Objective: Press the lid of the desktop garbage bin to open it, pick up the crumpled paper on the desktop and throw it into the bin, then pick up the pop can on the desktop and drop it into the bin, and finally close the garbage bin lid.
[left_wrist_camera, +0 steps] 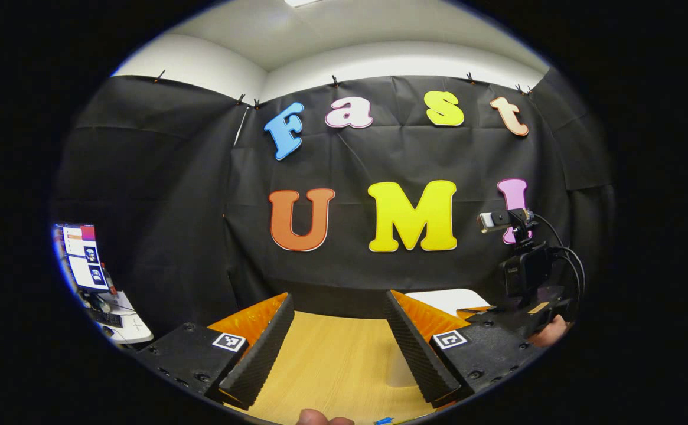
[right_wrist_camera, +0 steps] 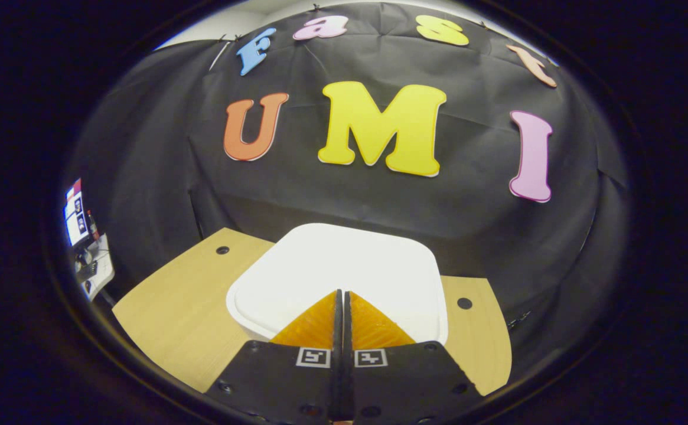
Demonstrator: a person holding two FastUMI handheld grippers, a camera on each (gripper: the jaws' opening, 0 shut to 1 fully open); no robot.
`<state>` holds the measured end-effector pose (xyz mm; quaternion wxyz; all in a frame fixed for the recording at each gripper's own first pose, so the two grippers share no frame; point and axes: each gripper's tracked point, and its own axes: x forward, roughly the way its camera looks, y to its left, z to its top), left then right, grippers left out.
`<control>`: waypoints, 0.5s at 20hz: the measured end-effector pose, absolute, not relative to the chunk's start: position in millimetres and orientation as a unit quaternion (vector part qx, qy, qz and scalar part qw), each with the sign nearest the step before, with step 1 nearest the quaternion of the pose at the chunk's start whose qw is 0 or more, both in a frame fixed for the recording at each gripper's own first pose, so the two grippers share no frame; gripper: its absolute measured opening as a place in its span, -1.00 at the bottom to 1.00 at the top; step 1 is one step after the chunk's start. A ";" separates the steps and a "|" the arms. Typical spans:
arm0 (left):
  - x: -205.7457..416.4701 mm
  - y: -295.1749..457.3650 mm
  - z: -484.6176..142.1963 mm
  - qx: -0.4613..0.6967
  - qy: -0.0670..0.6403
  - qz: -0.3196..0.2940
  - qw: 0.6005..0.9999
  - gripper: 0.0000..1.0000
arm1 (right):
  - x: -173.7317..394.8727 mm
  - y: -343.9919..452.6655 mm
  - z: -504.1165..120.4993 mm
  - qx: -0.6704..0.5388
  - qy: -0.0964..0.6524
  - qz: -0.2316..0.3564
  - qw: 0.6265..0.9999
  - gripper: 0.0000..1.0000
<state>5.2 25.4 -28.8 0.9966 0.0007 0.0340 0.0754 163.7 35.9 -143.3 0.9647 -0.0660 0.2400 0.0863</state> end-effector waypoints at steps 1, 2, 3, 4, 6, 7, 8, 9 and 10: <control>6.3 24.6 -29.9 -0.001 0.036 0.075 0.997 0.97 | 165.0 35.3 -144.3 -0.056 0.247 0.087 0.964 -0.99; 6.3 24.3 -29.9 -0.002 0.034 0.074 0.997 0.97 | 163.4 37.3 -141.1 -0.048 0.245 0.091 0.964 -0.98; 5.0 25.6 -27.8 -0.002 0.030 0.073 0.997 0.97 | 164.6 38.3 -138.0 -0.047 0.241 0.095 0.965 -0.99; 4.9 26.5 -27.5 -0.002 0.028 0.073 0.997 0.98 | 163.5 37.7 -131.7 -0.044 0.235 0.091 0.967 -0.99; 3.2 26.2 -29.8 -0.008 0.030 0.073 0.997 0.98 | 157.5 41.5 -120.4 -0.053 0.241 0.089 0.965 -0.99; 3.6 26.1 -31.8 -0.014 0.034 0.073 0.997 0.97 | 155.6 46.6 -110.9 -0.049 0.228 0.096 0.968 -0.89; 4.3 25.3 -31.3 -0.020 0.033 0.070 0.997 0.98 | 153.5 45.5 -99.8 -0.054 0.206 0.095 0.972 -0.31; 5.7 23.5 -32.9 -0.024 0.035 0.066 0.997 0.98 | 149.2 45.1 -87.1 -0.062 0.186 0.096 0.976 -0.19; 7.8 22.4 -33.5 -0.024 0.037 0.063 0.997 0.98 | 146.4 47.1 -78.7 -0.067 0.170 0.099 0.978 -0.09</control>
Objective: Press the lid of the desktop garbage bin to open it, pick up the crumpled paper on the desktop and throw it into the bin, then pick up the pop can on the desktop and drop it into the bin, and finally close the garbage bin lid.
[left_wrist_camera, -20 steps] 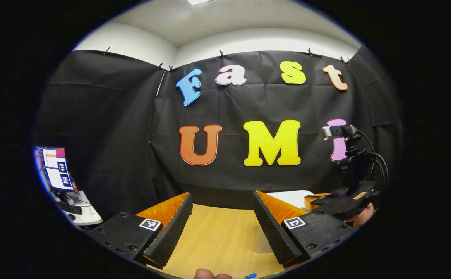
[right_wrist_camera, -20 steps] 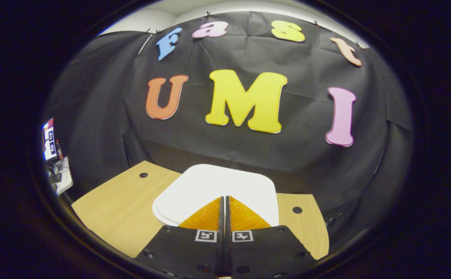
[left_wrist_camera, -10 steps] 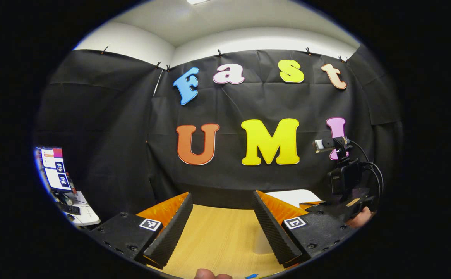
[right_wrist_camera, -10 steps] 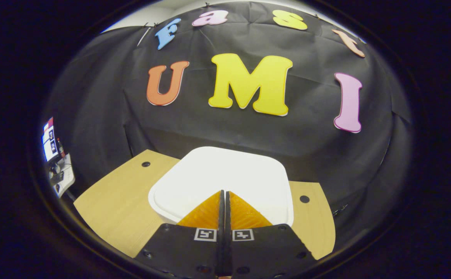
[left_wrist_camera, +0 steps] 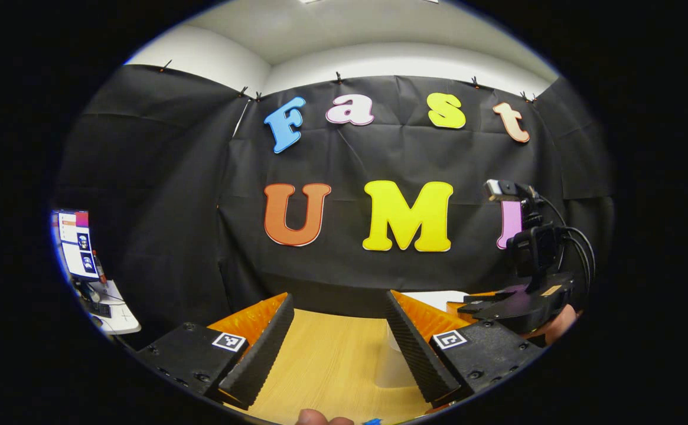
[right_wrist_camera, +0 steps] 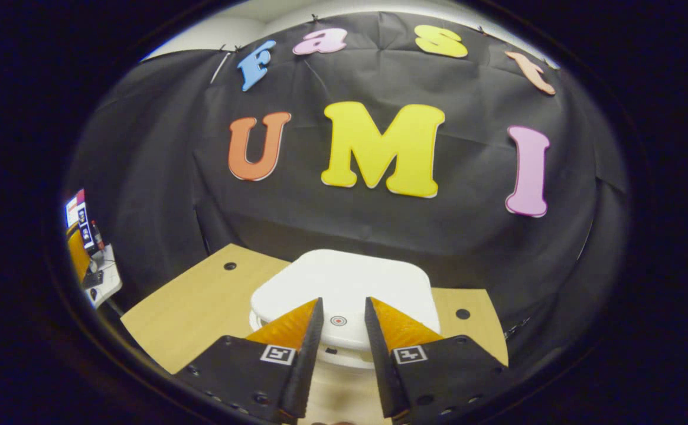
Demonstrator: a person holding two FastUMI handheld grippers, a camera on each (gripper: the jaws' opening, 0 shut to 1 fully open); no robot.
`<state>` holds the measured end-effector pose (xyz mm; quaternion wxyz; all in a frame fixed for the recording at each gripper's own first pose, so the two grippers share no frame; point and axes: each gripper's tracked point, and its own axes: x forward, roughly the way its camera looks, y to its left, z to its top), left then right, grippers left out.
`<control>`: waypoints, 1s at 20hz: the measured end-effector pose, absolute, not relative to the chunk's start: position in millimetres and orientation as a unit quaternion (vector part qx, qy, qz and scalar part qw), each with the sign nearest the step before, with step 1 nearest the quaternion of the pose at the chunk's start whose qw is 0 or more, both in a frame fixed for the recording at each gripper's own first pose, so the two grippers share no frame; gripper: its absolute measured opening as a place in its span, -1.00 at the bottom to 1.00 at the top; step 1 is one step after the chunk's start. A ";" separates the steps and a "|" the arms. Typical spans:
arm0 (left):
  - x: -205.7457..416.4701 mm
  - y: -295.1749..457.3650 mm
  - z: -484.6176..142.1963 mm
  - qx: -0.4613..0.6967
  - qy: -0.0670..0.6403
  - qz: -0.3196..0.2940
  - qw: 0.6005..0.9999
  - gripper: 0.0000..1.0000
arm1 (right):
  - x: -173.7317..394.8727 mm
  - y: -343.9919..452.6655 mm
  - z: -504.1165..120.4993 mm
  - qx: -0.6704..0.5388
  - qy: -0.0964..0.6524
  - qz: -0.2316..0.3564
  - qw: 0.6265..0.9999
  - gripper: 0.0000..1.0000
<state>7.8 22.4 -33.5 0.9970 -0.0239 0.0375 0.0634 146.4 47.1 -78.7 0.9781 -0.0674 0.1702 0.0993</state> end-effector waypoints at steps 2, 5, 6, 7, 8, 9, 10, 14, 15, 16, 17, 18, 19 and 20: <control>9.3 21.3 -36.4 -0.025 0.041 0.060 0.997 0.98 | 142.1 40.5 -64.8 -0.063 0.142 0.098 0.983 0.41; 9.8 14.3 -42.5 -0.032 0.050 0.044 0.997 0.98 | 139.7 29.1 -49.1 -0.056 0.112 0.084 0.989 0.94; 11.0 12.7 -43.8 -0.033 0.052 0.039 0.997 0.98 | 132.5 26.4 -44.5 -0.052 0.105 0.082 0.990 0.91; 10.7 8.4 -48.0 -0.036 0.058 0.031 0.997 0.98 | 127.4 23.4 -43.6 -0.050 0.103 0.081 0.990 0.92; 11.7 5.0 -51.5 -0.039 0.063 0.023 0.997 0.98 | 122.2 19.4 -43.6 -0.047 0.100 0.076 0.991 0.90; 10.4 2.6 -53.2 -0.041 0.065 0.018 0.997 0.98 | 117.8 14.1 -44.0 -0.047 0.098 0.069 0.992 0.91; 9.7 0.4 -53.9 -0.043 0.067 0.013 0.997 0.98 | 111.1 9.5 -44.6 -0.046 0.095 0.063 0.992 0.96; 5.6 -9.2 -68.4 -0.041 0.082 -0.006 0.996 0.98 | 81.7 -8.2 -44.0 -0.027 0.083 0.038 0.995 0.91; 4.2 -12.6 -74.8 -0.039 0.086 -0.012 0.995 0.98 | 74.4 -13.2 -45.1 -0.022 0.082 0.032 0.996 0.91; 1.6 -15.1 -79.1 -0.038 0.091 -0.017 0.995 0.98 | 66.9 -18.8 -47.5 -0.019 0.081 0.025 0.996 0.92; -1.1 -15.8 -84.5 -0.037 0.096 -0.020 0.994 0.98 | 60.5 -23.0 -49.4 -0.017 0.082 0.020 0.996 0.91; -2.9 -17.9 -88.7 -0.037 0.102 -0.023 0.994 0.98 | 57.5 -25.2 -51.0 -0.017 0.083 0.017 0.996 0.90; -5.4 -20.8 -94.9 -0.036 0.109 -0.027 0.993 0.98 | 54.0 -28.0 -52.8 -0.017 0.086 0.014 0.996 0.91; -7.1 -23.6 -98.5 -0.034 0.114 -0.031 0.992 0.98 | 47.1 -33.7 -57.4 -0.015 0.090 0.010 0.996 0.91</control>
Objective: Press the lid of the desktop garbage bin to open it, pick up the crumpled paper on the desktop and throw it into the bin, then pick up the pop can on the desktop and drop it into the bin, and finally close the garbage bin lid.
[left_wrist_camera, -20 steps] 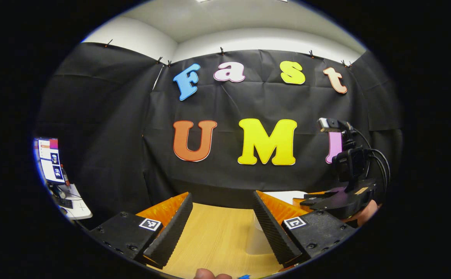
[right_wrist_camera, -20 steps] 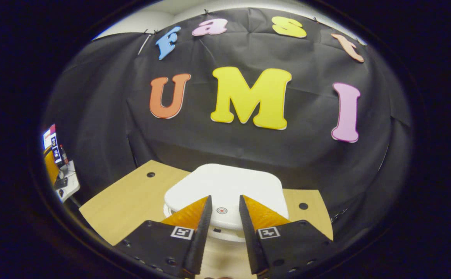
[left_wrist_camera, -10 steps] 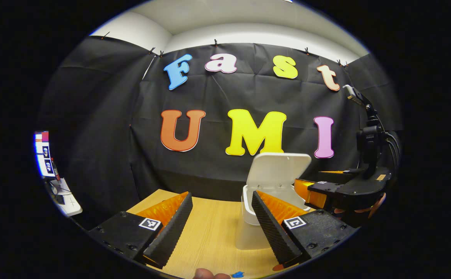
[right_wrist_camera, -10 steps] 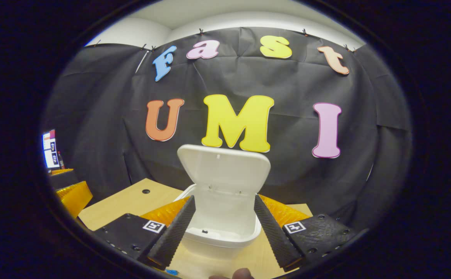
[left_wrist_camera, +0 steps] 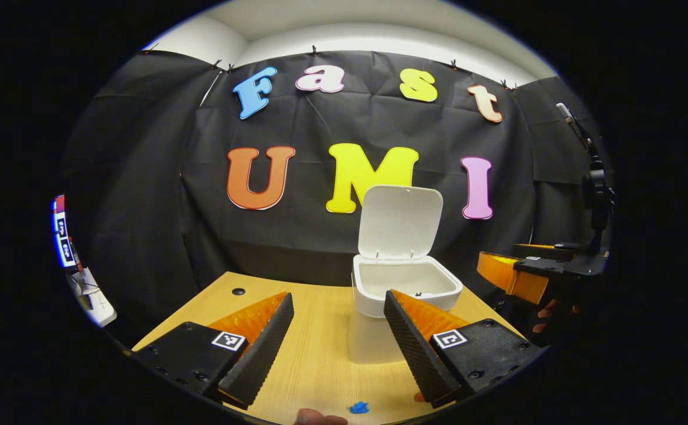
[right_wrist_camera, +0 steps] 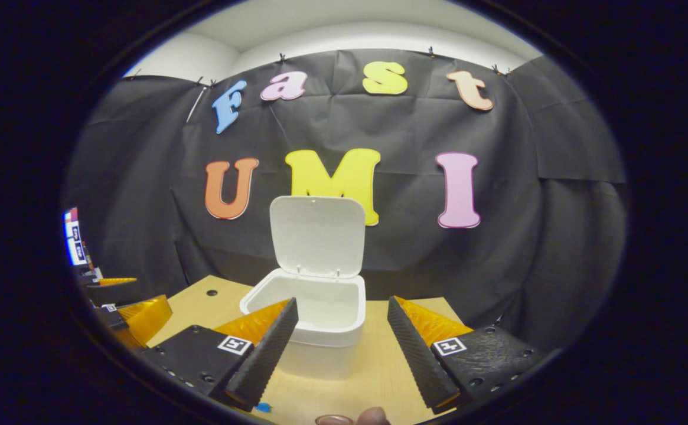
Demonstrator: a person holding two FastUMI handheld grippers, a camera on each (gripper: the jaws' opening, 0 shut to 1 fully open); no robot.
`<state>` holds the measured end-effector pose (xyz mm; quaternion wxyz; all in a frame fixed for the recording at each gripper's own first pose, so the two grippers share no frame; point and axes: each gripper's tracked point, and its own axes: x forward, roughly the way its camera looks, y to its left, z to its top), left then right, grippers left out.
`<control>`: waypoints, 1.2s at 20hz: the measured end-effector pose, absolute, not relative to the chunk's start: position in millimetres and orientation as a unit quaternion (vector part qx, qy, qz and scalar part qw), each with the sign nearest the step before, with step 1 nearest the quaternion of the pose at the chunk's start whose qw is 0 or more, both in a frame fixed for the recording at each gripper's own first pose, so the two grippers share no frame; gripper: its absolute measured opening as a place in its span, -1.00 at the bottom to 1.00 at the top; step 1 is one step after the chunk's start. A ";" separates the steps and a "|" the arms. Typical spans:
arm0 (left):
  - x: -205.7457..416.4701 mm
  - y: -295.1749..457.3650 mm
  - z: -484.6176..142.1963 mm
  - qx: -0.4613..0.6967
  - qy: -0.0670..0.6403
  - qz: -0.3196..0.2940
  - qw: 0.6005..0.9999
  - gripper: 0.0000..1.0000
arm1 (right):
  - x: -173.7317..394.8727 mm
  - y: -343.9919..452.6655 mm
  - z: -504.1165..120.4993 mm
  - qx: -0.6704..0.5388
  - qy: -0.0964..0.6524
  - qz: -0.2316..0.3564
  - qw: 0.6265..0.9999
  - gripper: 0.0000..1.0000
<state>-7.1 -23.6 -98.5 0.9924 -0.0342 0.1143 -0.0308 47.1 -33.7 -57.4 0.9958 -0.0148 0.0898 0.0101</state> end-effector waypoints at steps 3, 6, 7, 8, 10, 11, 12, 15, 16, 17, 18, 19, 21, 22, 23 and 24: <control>-14.8 -32.4 -113.6 -0.028 0.131 -0.041 0.990 0.98 | 32.0 -40.2 -74.4 -0.003 0.103 0.007 0.995 0.91; -26.8 -43.9 -140.7 -0.026 0.162 -0.051 0.985 0.99 | 18.7 -48.6 -87.7 -0.005 0.114 0.000 0.993 0.91; -31.4 -46.8 -152.1 -0.024 0.173 -0.054 0.983 0.99 | 14.7 -51.5 -91.3 -0.005 0.118 -0.002 0.993 0.91; -36.3 -49.6 -161.8 -0.022 0.185 -0.057 0.981 0.99 | 11.1 -54.2 -96.1 -0.007 0.121 -0.003 0.993 0.91; -46.3 -54.3 -185.2 -0.021 0.208 -0.060 0.976 0.99 | 3.5 -58.6 -105.7 -0.013 0.126 -0.001 0.992 0.96; -51.2 -55.2 -196.6 -0.022 0.219 -0.060 0.974 0.99 | 0.0 -62.0 -111.7 -0.018 0.132 -0.003 0.991 0.91; -55.1 -56.5 -209.0 -0.024 0.230 -0.059 0.971 0.99 | -4.1 -66.2 -119.5 -0.024 0.139 -0.006 0.990 0.91; -62.6 -62.8 -243.0 -0.029 0.255 -0.056 0.965 0.99 | -15.8 -73.4 -139.7 -0.032 0.160 -0.011 0.987 0.91; -63.6 -66.4 -256.4 -0.029 0.265 -0.058 0.962 1.00 | -20.8 -75.0 -146.7 -0.032 0.168 -0.013 0.985 0.91; -67.3 -68.8 -276.1 -0.028 0.282 -0.057 0.957 0.99 | -24.5 -75.8 -154.0 -0.031 0.177 -0.014 0.984 0.91; -70.2 -69.2 -290.2 -0.028 0.295 -0.055 0.954 1.00 | -27.0 -76.4 -162.8 -0.032 0.187 -0.013 0.982 0.96; -72.8 -68.3 -300.8 -0.028 0.303 -0.050 0.951 1.00 | -30.3 -76.0 -170.6 -0.034 0.199 -0.011 0.979 0.91; -75.4 -67.8 -322.2 -0.022 0.318 -0.041 0.947 1.00 | -34.9 -78.2 -183.5 -0.040 0.217 -0.009 0.975 0.91; -77.7 -70.3 -335.6 -0.020 0.330 -0.040 0.943 1.00 | -37.1 -80.2 -188.3 -0.043 0.222 -0.010 0.974 0.92; -83.7 -73.2 -350.1 -0.019 0.344 -0.040 0.938 1.00 | -39.5 -81.2 -191.2 -0.045 0.227 -0.011 0.973 0.91; -89.5 -75.1 -360.9 -0.022 0.358 -0.041 0.932 1.00 | -42.2 -82.3 -195.6 -0.047 0.231 -0.011 0.972 0.96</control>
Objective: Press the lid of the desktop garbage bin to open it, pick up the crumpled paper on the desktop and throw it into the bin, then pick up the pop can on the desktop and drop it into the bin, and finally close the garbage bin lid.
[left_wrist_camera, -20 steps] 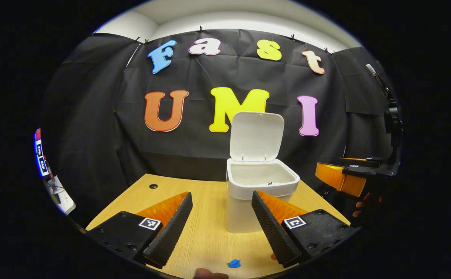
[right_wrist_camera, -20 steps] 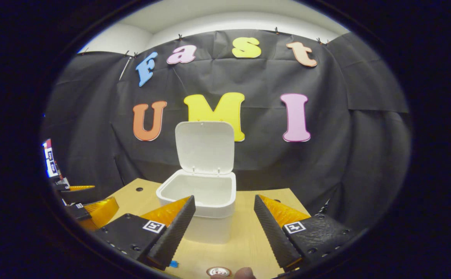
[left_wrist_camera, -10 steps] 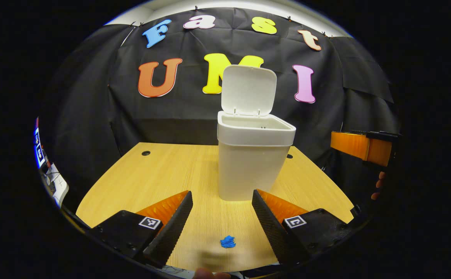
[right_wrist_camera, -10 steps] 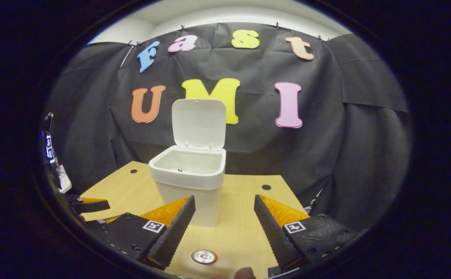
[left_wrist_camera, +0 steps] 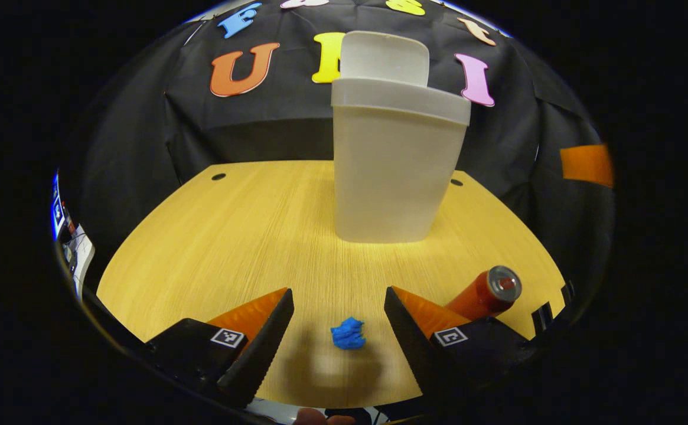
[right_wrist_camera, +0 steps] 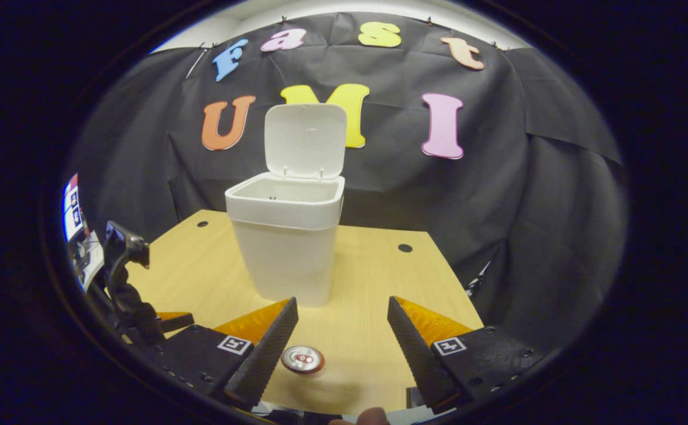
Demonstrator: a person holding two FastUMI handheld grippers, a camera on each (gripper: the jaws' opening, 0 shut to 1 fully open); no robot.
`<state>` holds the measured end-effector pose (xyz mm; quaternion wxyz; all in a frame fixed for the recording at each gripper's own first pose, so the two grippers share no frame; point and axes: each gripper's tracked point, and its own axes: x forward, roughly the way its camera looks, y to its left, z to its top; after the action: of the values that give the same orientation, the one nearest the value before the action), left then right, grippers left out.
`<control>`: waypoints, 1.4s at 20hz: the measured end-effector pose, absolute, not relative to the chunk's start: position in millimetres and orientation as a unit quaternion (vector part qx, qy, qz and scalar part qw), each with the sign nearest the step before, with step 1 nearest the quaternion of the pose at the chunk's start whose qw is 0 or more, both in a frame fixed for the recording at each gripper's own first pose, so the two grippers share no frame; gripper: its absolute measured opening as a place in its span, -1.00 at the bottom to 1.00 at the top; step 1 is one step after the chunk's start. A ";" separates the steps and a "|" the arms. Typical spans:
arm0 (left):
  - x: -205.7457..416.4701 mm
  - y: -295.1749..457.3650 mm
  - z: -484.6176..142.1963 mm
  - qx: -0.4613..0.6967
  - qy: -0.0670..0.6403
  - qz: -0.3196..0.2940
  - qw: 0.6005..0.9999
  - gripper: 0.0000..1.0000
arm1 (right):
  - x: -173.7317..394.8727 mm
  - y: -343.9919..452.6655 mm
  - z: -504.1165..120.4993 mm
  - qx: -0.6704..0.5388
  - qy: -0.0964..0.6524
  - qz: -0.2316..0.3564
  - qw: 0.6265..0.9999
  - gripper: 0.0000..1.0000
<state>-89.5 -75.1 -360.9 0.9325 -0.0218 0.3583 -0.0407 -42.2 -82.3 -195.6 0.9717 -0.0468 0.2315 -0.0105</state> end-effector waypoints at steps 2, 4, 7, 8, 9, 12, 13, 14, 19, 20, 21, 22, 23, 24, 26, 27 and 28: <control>-93.3 -79.4 -376.8 -0.026 0.379 -0.041 0.924 1.00 | -46.7 -83.6 -205.4 -0.051 0.244 -0.012 0.968 0.91; -98.8 -78.4 -390.5 -0.025 0.395 -0.044 0.917 1.00 | -50.0 -85.3 -211.2 -0.049 0.253 -0.015 0.966 0.91; -101.5 -81.5 -407.6 -0.025 0.412 -0.052 0.909 1.00 | -53.6 -83.6 -214.7 -0.049 0.259 -0.015 0.964 0.96; -102.2 -82.9 -410.9 -0.022 0.413 -0.055 0.909 1.00 | -54.6 -85.2 -214.1 -0.051 0.259 -0.017 0.964 0.91; -101.4 -82.5 -414.1 -0.020 0.415 -0.056 0.908 1.00 | -56.0 -86.1 -213.2 -0.049 0.259 -0.018 0.965 0.96; -105.6 -83.7 -422.7 -0.028 0.430 -0.056 0.901 0.88 | -62.8 -89.6 -217.0 -0.045 0.262 -0.028 0.964 0.91; -109.6 -83.9 -425.1 -0.031 0.433 -0.056 0.899 0.83 | -64.6 -91.5 -219.4 -0.041 0.265 -0.032 0.963 0.96; -109.7 -83.1 -426.6 -0.031 0.436 -0.055 0.898 0.72 | -67.0 -91.3 -221.1 -0.039 0.268 -0.034 0.962 0.91; -107.4 -74.7 -428.5 -0.017 0.435 -0.055 0.898 0.35 | -73.6 -89.0 -223.6 -0.038 0.267 -0.037 0.962 0.96; -106.8 -71.3 -428.5 -0.017 0.435 -0.051 0.899 0.36 | -75.6 -87.0 -225.8 -0.037 0.268 -0.035 0.962 0.96; -105.5 -68.1 -427.9 -0.022 0.435 -0.048 0.899 0.14 | -77.9 -84.9 -227.9 -0.038 0.270 -0.035 0.961 0.91; -105.0 -67.7 -426.6 -0.029 0.436 -0.049 0.898 -0.07 | -80.4 -83.8 -230.2 -0.037 0.273 -0.034 0.961 0.96; -103.2 -67.8 -424.5 -0.031 0.436 -0.050 0.898 -0.14 | -82.3 -82.7 -231.2 -0.036 0.274 -0.032 0.961 0.96; -101.1 -66.9 -421.1 -0.032 0.434 -0.050 0.899 -0.22 | -83.8 -81.1 -231.9 -0.036 0.274 -0.031 0.961 0.96; -94.1 -66.8 -409.4 -0.038 0.424 -0.049 0.903 -0.34 | -87.0 -80.4 -234.8 -0.035 0.277 -0.031 0.960 0.96; -89.8 -67.1 -402.3 -0.040 0.420 -0.050 0.905 -0.37 | -88.0 -79.1 -235.8 -0.033 0.278 -0.028 0.960 0.96; -84.7 -67.0 -393.9 -0.040 0.415 -0.051 0.908 -0.38 | -88.7 -75.8 -238.9 -0.031 0.281 -0.025 0.959 0.96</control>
<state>-84.7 -67.0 -393.9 0.9077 -0.0405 0.4145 -0.0508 -88.7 -75.8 -238.9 0.9589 -0.0306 0.2811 -0.0253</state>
